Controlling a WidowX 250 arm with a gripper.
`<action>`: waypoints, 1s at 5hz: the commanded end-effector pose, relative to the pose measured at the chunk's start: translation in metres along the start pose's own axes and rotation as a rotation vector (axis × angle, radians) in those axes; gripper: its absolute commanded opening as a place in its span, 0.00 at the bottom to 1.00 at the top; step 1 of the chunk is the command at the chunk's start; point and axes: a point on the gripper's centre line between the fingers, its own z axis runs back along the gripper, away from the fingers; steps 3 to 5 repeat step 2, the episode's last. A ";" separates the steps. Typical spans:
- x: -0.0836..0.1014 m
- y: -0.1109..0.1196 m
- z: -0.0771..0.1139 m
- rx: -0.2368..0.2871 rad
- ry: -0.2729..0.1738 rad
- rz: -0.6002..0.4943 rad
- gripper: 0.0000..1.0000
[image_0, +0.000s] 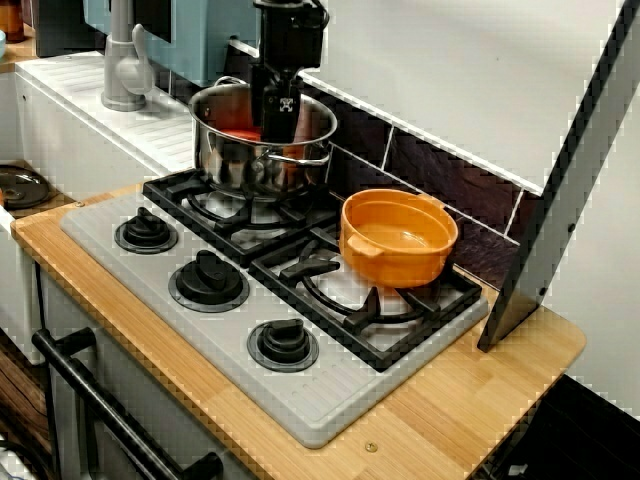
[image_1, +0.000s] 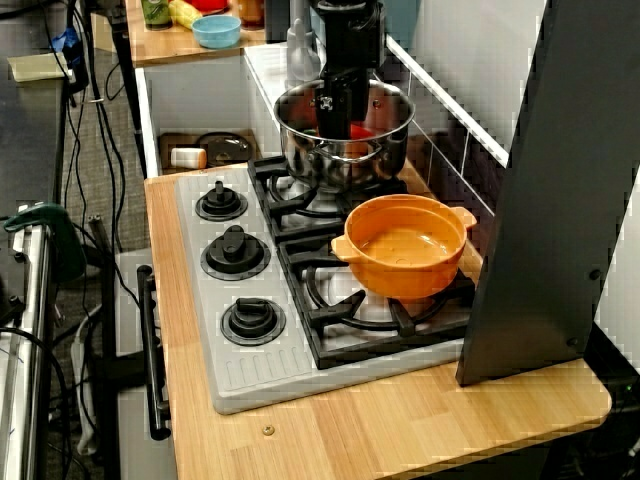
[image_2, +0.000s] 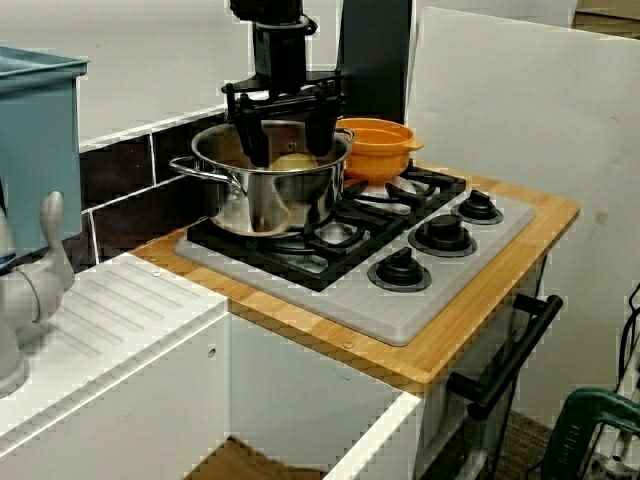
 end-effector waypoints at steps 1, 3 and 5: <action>0.003 0.005 0.015 0.048 -0.032 -0.002 1.00; 0.003 0.005 0.014 0.045 -0.029 0.000 1.00; 0.003 0.005 0.014 0.045 -0.029 0.000 1.00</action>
